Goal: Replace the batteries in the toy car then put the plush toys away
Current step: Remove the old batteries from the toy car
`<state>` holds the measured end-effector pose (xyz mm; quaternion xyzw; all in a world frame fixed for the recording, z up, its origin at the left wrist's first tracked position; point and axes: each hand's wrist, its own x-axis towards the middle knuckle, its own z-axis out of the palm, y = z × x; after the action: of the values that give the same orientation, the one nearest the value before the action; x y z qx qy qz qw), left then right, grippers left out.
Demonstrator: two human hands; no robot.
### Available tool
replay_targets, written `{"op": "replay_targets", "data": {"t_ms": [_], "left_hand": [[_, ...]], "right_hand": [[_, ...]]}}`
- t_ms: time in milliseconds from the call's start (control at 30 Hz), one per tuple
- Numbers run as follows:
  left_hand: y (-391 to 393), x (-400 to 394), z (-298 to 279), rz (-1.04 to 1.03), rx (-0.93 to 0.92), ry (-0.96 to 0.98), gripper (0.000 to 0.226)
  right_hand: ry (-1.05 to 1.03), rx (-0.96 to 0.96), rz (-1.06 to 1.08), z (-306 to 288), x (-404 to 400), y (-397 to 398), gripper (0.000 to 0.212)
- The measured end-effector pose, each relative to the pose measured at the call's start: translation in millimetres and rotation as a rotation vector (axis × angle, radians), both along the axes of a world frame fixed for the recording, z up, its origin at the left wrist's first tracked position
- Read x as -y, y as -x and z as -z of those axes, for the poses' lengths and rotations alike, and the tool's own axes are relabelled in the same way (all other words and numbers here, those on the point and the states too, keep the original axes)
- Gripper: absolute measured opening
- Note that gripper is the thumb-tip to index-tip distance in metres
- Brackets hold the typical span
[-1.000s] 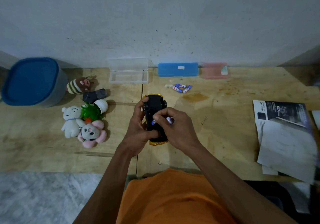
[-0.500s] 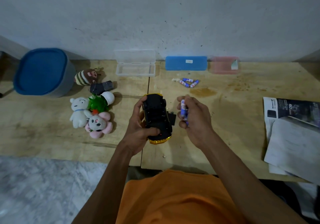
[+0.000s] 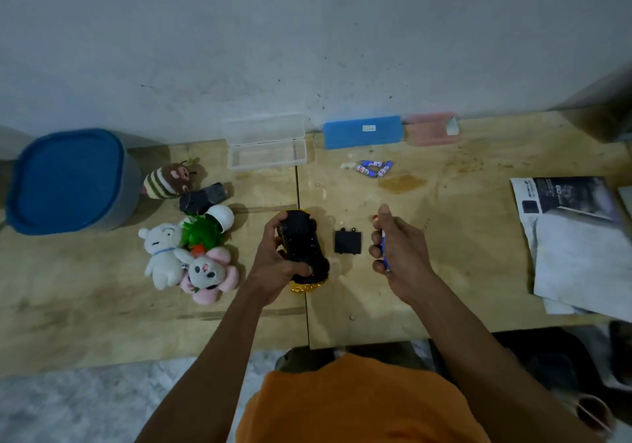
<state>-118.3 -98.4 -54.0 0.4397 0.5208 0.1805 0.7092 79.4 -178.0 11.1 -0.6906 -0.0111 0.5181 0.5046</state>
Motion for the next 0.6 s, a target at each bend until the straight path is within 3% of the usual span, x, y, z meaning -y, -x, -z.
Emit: {"op": "replay_targets", "data": {"t_ms": [400,600], "left_hand": [[-3.0,-25.2,29.6,0.303,-0.128,-0.124,0.112],[9.0,-31.3,56.9,0.365,-0.272,-0.204,0.128]], "right_hand": [[0.042,0.042,0.069,13.4,3.1,33.2,0.033],[0.07,0.043,0.082,18.0,8.8,38.0,0.034]]}}
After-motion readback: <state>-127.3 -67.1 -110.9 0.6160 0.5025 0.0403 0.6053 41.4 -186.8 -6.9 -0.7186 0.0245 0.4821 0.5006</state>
